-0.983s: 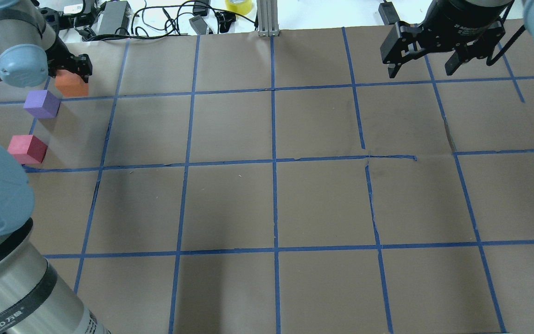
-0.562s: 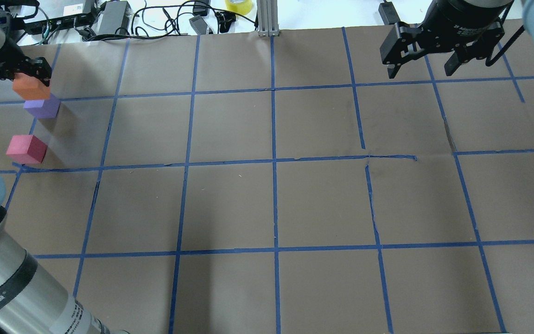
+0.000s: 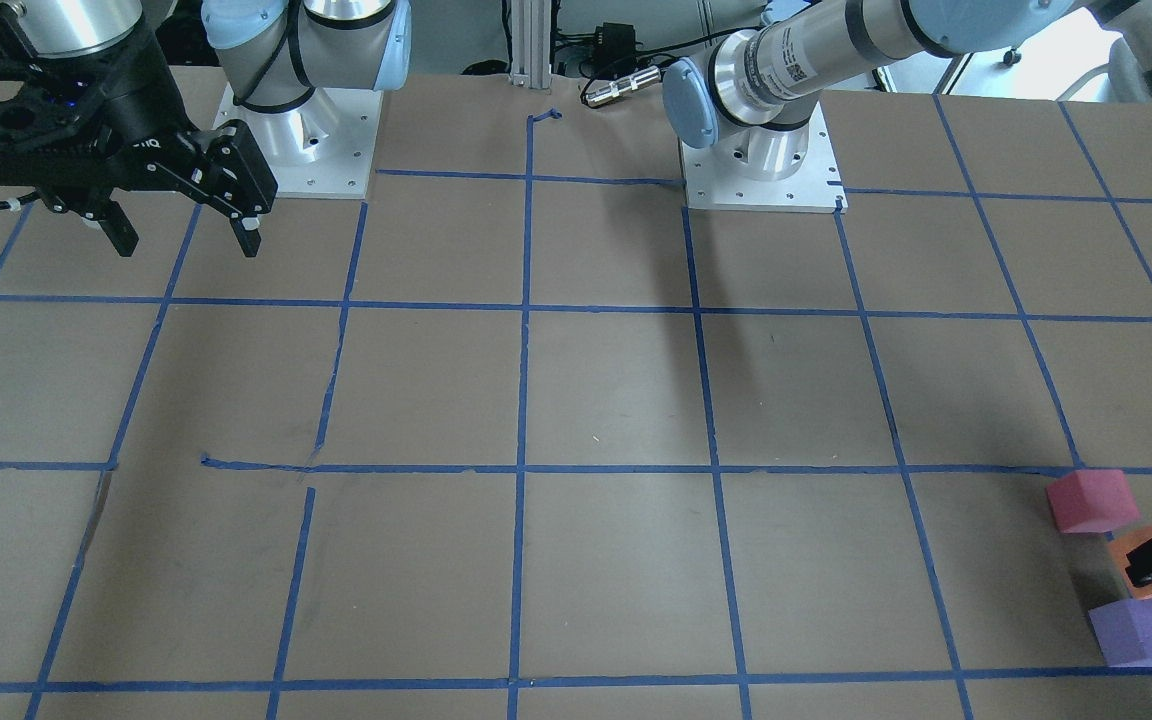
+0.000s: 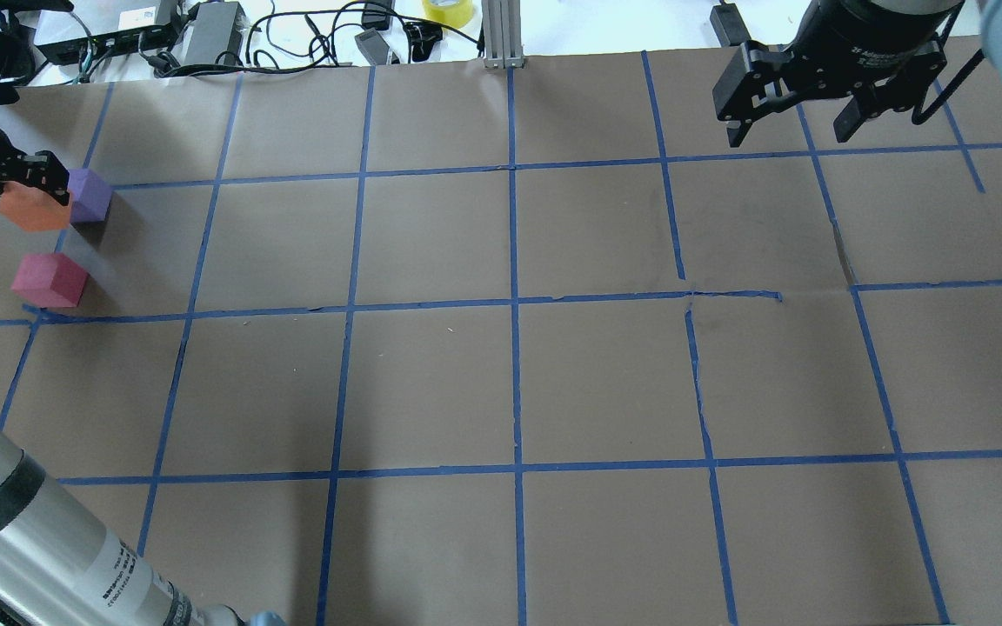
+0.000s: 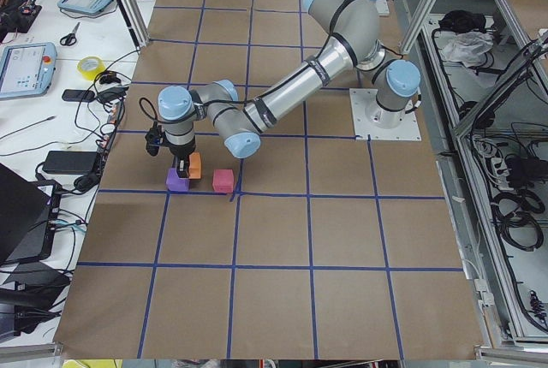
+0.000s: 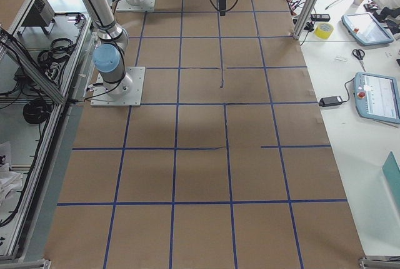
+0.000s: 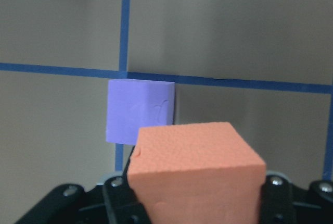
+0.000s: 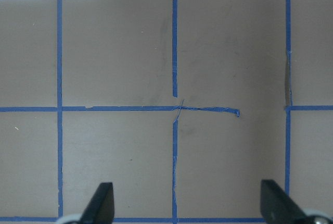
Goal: Arrange blocks in a line
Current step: 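Lower the orange cube between the purple and pink cubes with the left gripper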
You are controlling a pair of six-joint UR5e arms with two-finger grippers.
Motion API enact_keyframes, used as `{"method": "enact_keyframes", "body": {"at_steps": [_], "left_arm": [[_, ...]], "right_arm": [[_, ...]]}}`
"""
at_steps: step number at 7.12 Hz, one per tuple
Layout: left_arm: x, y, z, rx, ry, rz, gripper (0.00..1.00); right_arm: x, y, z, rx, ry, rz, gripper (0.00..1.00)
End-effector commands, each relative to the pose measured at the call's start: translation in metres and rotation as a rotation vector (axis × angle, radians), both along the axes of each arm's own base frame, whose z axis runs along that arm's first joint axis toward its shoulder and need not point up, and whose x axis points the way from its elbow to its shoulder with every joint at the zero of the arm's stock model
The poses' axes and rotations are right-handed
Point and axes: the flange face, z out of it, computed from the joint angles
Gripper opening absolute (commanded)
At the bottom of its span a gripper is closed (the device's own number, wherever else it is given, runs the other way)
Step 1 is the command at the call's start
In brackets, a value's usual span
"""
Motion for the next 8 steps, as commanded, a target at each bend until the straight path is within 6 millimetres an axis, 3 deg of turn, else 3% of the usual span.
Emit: {"method": "enact_keyframes", "body": {"at_steps": [1,3,8], "left_arm": [[0.0,0.006,-0.019,0.048,0.021,-0.065,0.0],[0.003,0.006,-0.022,0.045,0.013,-0.088,0.0],[0.008,-0.001,-0.062,0.054,0.026,-0.123,0.0]], "right_arm": [[0.0,0.0,0.0,-0.001,0.0,0.0,1.0],[0.0,0.0,0.0,0.0,0.004,-0.001,1.0],[-0.001,0.0,0.0,0.0,0.009,-0.001,1.0]]}}
